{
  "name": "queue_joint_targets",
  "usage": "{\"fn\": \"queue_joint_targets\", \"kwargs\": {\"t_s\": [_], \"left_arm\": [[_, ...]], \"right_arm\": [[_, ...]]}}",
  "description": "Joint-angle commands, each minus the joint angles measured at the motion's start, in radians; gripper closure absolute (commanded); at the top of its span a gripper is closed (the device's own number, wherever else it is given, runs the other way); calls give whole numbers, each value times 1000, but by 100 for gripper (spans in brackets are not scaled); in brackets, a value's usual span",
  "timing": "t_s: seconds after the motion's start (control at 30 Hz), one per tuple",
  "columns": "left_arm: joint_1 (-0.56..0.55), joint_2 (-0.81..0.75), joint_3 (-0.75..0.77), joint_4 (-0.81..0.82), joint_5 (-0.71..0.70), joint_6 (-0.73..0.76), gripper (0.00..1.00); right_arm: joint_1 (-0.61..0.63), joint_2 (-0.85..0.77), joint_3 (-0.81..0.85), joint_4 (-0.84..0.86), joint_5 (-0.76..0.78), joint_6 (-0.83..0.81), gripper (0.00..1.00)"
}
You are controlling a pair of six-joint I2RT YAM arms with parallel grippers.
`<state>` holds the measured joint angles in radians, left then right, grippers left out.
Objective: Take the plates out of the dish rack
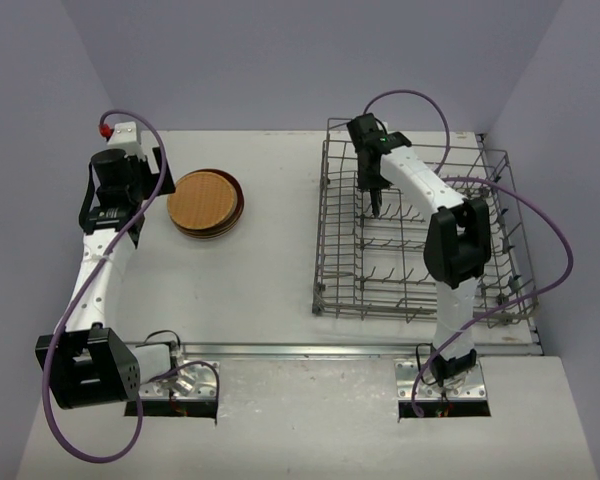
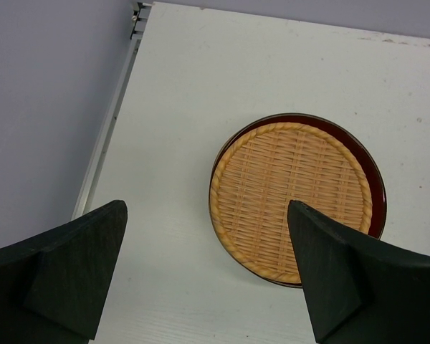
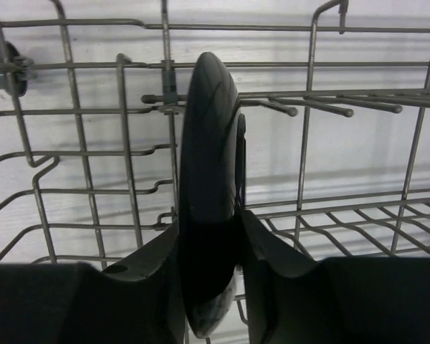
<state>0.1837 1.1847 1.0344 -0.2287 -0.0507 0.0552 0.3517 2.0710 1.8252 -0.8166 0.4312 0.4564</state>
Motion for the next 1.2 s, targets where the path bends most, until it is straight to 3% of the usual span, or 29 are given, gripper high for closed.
{"fn": "queue_joint_targets", "kwargs": {"t_s": [0.0,0.07,0.13,0.5,0.67,0.97,1.07,1.17], "left_arm": [[0,-21,4,41,11,-10,8],[0,-16,6,39,12,-14,8],[0,-13,6,37,17,-22,7],[0,-19,24,24,10,-26,6],[0,-24,31,17,9,-36,0],[0,-64,73,2,32,-46,0],[0,-81,126,-30,154,-46,0],[2,-103,167,-38,478,-87,0]], "right_arm": [[-41,-17,-21,2,-72,45,85],[-43,-36,-27,2,-107,48,97],[-42,-50,-22,1,-134,34,100],[-23,-96,75,4,-32,-127,100],[1,-153,56,97,51,-239,100],[57,-236,39,276,270,-489,100],[62,-318,44,294,198,-506,100],[62,-406,15,287,-3,-493,100]]}}
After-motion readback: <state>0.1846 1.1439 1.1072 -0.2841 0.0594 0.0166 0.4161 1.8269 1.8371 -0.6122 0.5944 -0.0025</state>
